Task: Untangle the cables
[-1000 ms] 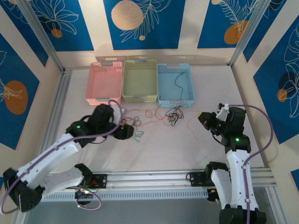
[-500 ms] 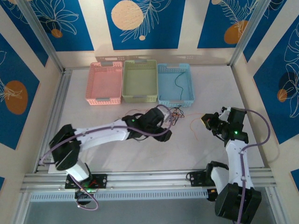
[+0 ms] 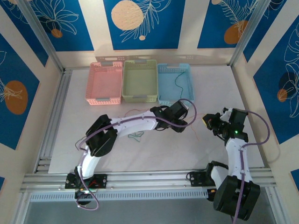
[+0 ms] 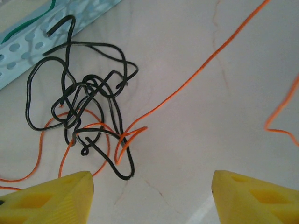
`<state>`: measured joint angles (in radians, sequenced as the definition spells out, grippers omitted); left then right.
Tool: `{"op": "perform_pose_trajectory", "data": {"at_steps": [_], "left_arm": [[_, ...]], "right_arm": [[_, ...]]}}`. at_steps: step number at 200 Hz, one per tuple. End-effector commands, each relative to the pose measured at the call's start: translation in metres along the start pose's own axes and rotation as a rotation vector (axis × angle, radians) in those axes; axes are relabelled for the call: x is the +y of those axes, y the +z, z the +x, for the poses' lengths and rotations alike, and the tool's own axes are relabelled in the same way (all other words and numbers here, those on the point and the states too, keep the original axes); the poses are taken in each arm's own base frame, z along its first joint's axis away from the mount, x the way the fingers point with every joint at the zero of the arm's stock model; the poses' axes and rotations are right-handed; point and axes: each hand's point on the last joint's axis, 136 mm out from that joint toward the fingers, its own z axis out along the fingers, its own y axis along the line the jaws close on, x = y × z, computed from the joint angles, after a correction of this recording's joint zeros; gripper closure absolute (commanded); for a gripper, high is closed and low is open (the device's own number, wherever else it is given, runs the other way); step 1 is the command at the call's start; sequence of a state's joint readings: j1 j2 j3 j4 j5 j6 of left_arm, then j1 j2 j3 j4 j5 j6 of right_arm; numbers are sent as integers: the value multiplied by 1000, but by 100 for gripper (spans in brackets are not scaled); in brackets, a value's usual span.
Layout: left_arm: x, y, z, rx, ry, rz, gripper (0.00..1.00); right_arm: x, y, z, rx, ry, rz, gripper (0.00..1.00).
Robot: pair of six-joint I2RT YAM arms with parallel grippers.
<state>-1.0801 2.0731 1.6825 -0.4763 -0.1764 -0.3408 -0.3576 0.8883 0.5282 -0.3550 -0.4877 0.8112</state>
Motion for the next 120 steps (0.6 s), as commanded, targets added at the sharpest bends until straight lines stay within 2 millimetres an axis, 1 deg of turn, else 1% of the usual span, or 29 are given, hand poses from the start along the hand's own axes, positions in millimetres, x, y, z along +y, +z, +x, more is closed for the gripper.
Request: {"op": "perform_pose_trajectory", "data": {"at_steps": [1,31,46,80,96,120], "left_arm": [[11,-7,-8,-9,-4,-54,31],[25,-8,-24,-54,-93,-75,28],[26,-5,-32,-59,-129,-57,28],[29,13,-48,-62,-205,-75,28],[34,23,-51,-49,-238,-101,28],[34,39,-51,-27,-251,-123,28]], "right_arm": [[-3,1,7,29,-12,-13,100],[-10,1,14,31,-12,3,100],[-13,2,17,37,-13,8,100],[-19,6,25,50,-25,25,100],[-23,8,28,58,-25,29,100],[-25,9,30,62,-30,34,100]]}}
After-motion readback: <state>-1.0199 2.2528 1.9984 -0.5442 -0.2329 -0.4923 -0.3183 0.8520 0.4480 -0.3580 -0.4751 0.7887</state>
